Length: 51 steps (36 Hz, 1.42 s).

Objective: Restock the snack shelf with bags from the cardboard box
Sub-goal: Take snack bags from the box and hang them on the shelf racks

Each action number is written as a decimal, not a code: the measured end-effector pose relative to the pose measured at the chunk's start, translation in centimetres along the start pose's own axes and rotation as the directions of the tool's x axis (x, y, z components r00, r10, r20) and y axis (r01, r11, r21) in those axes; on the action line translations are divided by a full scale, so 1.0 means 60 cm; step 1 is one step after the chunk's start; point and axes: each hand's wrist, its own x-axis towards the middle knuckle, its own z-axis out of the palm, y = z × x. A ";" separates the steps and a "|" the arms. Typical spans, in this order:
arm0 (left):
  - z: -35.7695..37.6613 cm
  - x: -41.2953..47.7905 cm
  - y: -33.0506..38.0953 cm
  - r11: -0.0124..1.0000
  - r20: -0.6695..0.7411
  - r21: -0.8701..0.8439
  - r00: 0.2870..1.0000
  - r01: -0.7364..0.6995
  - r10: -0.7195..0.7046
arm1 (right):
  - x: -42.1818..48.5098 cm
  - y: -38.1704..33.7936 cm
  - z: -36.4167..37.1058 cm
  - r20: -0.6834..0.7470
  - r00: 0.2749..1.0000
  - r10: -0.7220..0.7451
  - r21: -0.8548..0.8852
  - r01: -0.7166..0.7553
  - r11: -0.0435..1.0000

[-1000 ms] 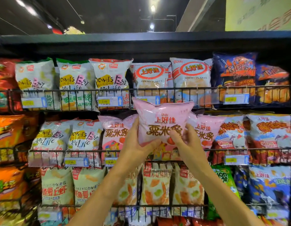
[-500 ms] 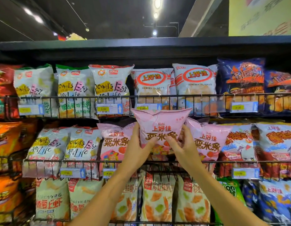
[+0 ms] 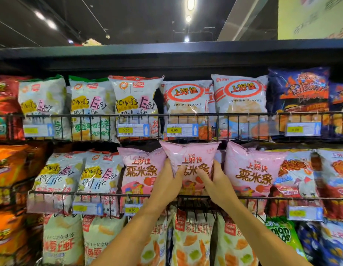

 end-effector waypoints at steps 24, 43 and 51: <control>0.026 0.059 0.008 0.915 0.030 0.233 0.938 0.330 -0.345 | 0.049 -0.005 -0.001 0.103 0.957 0.271 -0.298 -0.230 0.926; 0.022 0.017 0.007 0.949 0.072 0.032 0.946 0.314 -0.315 | 0.022 -0.003 -0.006 0.134 0.944 0.301 -0.359 -0.237 0.903; -0.008 0.002 0.016 0.962 0.075 0.071 0.960 0.265 -0.270 | 0.004 -0.010 -0.018 0.130 0.966 0.223 -0.370 -0.161 0.915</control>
